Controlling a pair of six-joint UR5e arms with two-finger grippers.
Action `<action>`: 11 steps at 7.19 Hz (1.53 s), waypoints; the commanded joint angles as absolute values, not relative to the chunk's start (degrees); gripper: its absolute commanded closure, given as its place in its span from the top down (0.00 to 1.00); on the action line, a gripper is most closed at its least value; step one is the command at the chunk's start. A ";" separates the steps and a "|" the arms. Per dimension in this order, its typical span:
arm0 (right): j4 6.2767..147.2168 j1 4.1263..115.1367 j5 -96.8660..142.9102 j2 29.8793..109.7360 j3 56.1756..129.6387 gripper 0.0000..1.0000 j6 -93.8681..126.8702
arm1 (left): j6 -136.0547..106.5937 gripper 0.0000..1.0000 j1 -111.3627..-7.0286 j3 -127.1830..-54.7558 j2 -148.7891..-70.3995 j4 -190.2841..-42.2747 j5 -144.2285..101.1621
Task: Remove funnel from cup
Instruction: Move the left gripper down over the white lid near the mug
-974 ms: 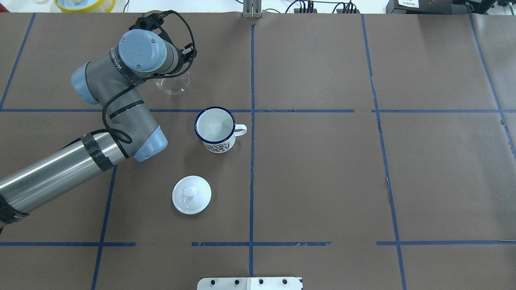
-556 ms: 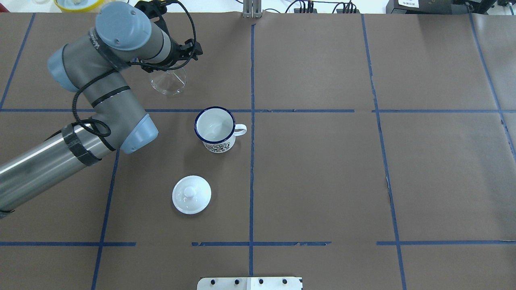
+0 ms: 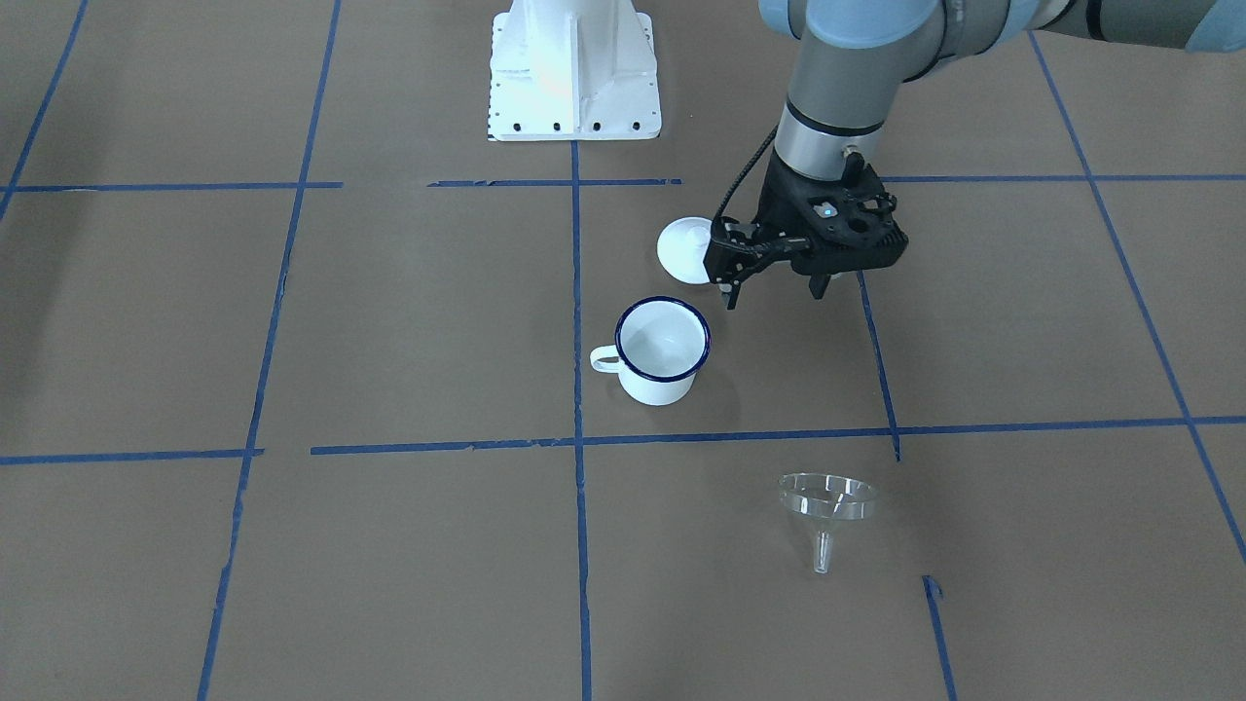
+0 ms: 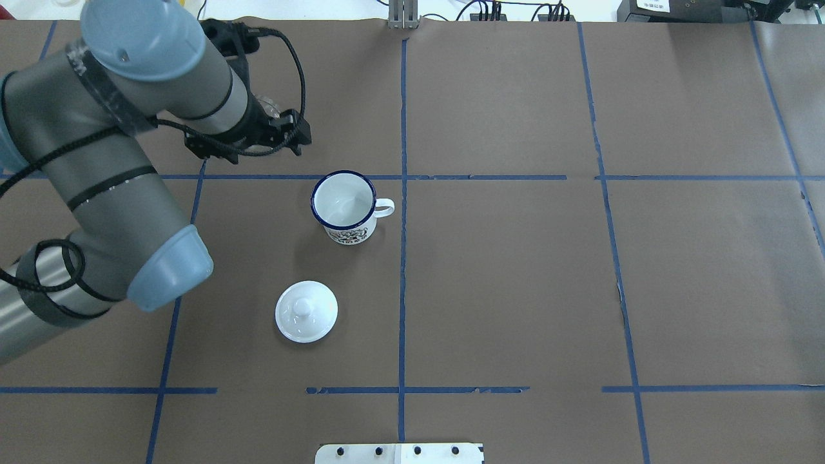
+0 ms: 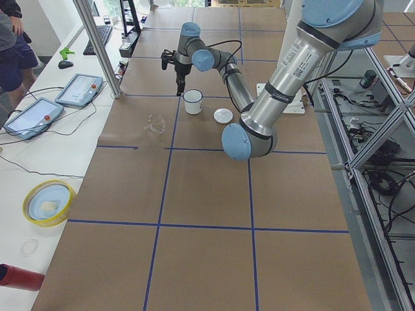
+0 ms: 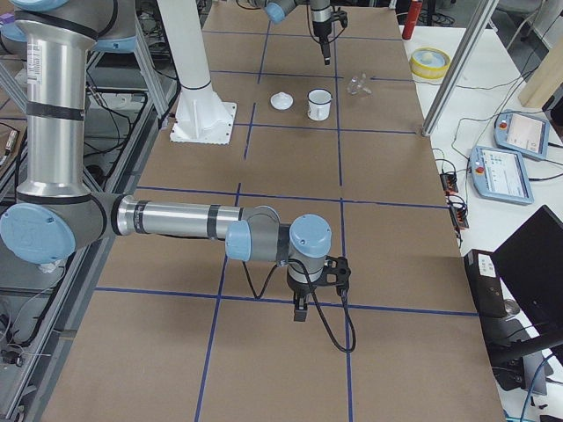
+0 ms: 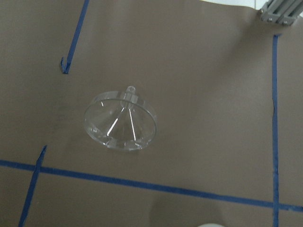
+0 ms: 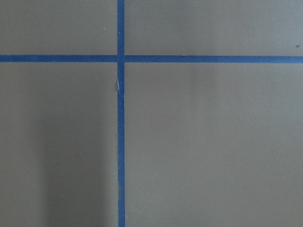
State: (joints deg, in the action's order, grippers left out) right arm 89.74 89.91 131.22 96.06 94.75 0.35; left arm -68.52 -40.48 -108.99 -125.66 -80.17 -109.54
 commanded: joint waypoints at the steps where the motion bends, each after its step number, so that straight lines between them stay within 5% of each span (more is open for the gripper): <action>1: 89.74 89.91 131.22 96.06 94.75 1.00 0.35 | -72.85 1.00 -30.71 -109.60 -124.28 -79.89 -110.04; 5: 89.74 89.91 131.22 96.06 94.75 1.00 0.35 | -80.33 1.00 -24.35 -103.89 -117.61 -96.66 -109.95; 11: 89.74 89.91 131.22 96.06 94.75 1.00 0.35 | -79.81 0.89 -24.96 -104.51 -117.16 -92.29 -109.86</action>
State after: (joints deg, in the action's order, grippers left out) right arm 89.73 89.91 131.22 96.06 94.75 0.35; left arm -79.92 -24.91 -104.99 -117.45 -93.01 -109.96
